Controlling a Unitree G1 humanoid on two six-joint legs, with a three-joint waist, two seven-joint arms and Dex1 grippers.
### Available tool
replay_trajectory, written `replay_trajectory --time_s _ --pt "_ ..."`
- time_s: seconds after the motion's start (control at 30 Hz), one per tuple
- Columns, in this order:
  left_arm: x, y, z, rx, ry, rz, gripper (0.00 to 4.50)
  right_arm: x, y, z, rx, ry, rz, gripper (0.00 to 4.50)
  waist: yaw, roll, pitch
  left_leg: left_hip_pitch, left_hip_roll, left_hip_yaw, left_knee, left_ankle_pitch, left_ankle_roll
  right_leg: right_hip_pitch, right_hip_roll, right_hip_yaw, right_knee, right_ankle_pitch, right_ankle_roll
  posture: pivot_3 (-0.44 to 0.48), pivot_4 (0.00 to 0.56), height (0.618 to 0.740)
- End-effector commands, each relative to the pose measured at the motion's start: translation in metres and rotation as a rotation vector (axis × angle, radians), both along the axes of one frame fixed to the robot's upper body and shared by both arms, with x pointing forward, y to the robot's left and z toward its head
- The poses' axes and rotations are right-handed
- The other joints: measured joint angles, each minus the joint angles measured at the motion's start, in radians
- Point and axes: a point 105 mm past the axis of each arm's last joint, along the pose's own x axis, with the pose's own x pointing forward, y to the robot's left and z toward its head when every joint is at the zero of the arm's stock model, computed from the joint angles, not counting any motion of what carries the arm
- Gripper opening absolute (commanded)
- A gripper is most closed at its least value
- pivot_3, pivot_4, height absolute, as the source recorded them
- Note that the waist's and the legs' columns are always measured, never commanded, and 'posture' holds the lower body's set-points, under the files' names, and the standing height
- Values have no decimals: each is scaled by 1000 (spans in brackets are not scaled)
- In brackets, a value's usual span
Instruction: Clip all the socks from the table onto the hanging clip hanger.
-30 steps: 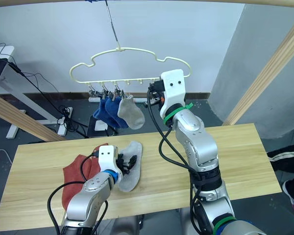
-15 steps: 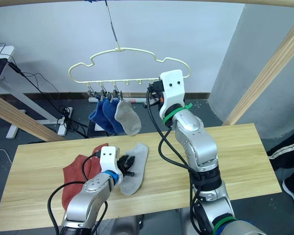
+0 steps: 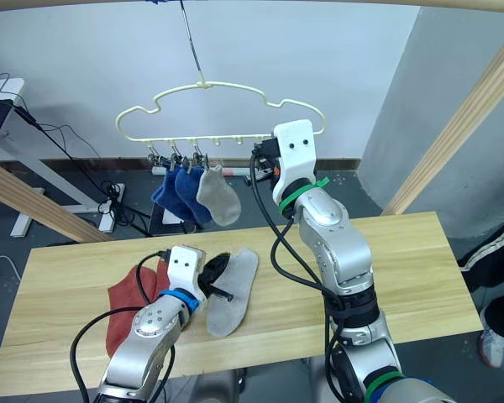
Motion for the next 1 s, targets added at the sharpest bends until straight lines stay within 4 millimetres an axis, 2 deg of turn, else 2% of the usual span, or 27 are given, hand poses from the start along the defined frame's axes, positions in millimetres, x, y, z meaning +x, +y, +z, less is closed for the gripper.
replay_trajectory --time_s 0.03,0.27,0.33,0.4,0.5,0.6,0.7,0.77,1.0 --pt "0 -16 43 18 -255 -98 25 -9 1 18 39 -65 21 0 0 0 0 0 0 0 0 0 0 0 0 0 0 0 0 -131 272 740" --pt "11 -34 82 84 -510 -163 25 -9 0 20 42 -66 24 0 -1 0 0 0 0 0 0 0 0 0 0 0 0 0 0 -147 271 740" --pt "12 -36 86 82 -540 -172 25 -9 0 20 42 -66 24 0 -1 0 0 0 0 0 0 0 0 0 0 0 0 0 0 -150 269 740" --pt "15 -35 87 57 -535 -153 25 -9 0 20 41 -66 22 0 -1 0 0 0 0 0 0 0 0 0 0 0 0 0 0 -151 268 740" --pt "11 -31 71 -21 -404 -143 25 -9 -1 18 37 -63 20 0 -3 0 0 0 0 0 0 0 0 0 0 0 0 0 0 -148 274 740" --pt "7 -21 59 -96 -302 -61 25 -10 0 17 37 -61 21 0 -8 0 0 0 0 0 -1 0 0 0 0 0 0 0 0 -148 274 740" --pt "-1 -18 33 -86 -136 -29 598 -10 0 17 34 -59 25 0 -9 0 0 0 0 -1 0 0 0 0 0 -1 0 0 0 -146 275 740" --pt "-7 -10 14 -58 -33 35 1220 -10 0 16 30 -58 27 0 -10 0 0 0 0 0 0 0 0 0 0 0 0 0 0 -144 277 740" --pt "-18 1 -18 -32 152 142 3273 -11 2 15 22 -59 33 0 -11 0 0 0 0 0 0 0 0 0 1 0 0 -1 1 -143 275 740"
